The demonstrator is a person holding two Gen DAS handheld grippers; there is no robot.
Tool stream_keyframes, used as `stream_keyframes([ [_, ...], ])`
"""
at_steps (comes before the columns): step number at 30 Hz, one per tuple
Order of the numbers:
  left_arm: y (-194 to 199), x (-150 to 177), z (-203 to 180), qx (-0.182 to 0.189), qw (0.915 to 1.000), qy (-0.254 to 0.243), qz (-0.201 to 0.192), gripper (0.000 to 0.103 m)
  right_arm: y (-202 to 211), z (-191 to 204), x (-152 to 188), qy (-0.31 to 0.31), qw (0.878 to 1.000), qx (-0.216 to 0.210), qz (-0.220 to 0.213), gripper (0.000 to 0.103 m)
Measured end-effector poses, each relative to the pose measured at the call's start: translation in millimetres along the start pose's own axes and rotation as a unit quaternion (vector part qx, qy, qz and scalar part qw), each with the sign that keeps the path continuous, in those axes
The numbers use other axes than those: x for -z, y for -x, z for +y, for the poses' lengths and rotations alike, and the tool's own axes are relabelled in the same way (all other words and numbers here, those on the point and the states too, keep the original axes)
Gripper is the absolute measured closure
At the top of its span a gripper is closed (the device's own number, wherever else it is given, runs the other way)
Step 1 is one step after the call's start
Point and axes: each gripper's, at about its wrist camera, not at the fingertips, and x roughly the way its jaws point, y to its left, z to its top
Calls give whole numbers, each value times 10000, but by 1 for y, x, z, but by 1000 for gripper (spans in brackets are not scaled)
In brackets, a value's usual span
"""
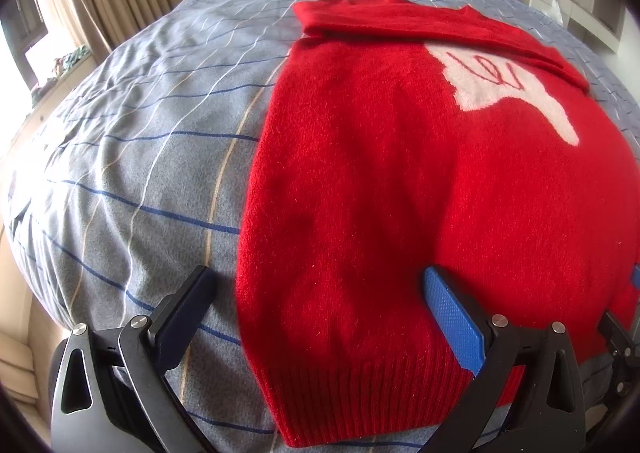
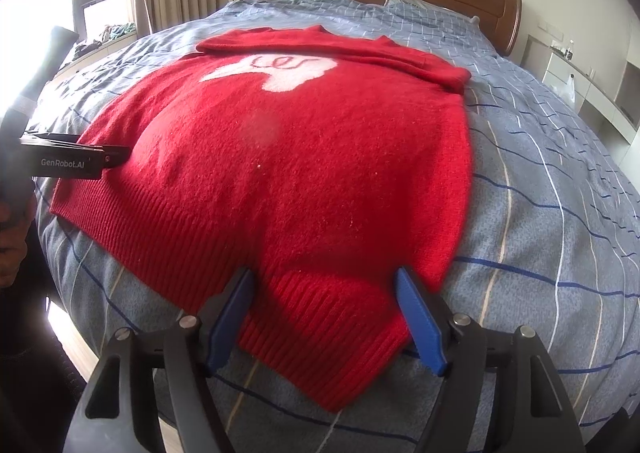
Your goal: Fold small clothes
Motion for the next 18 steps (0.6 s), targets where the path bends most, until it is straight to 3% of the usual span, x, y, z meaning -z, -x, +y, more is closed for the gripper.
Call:
stream_keyframes([
  [18, -1, 1, 2, 59, 10000, -7, 13, 1, -2, 4, 1, 85, 9999, 51, 11, 29],
])
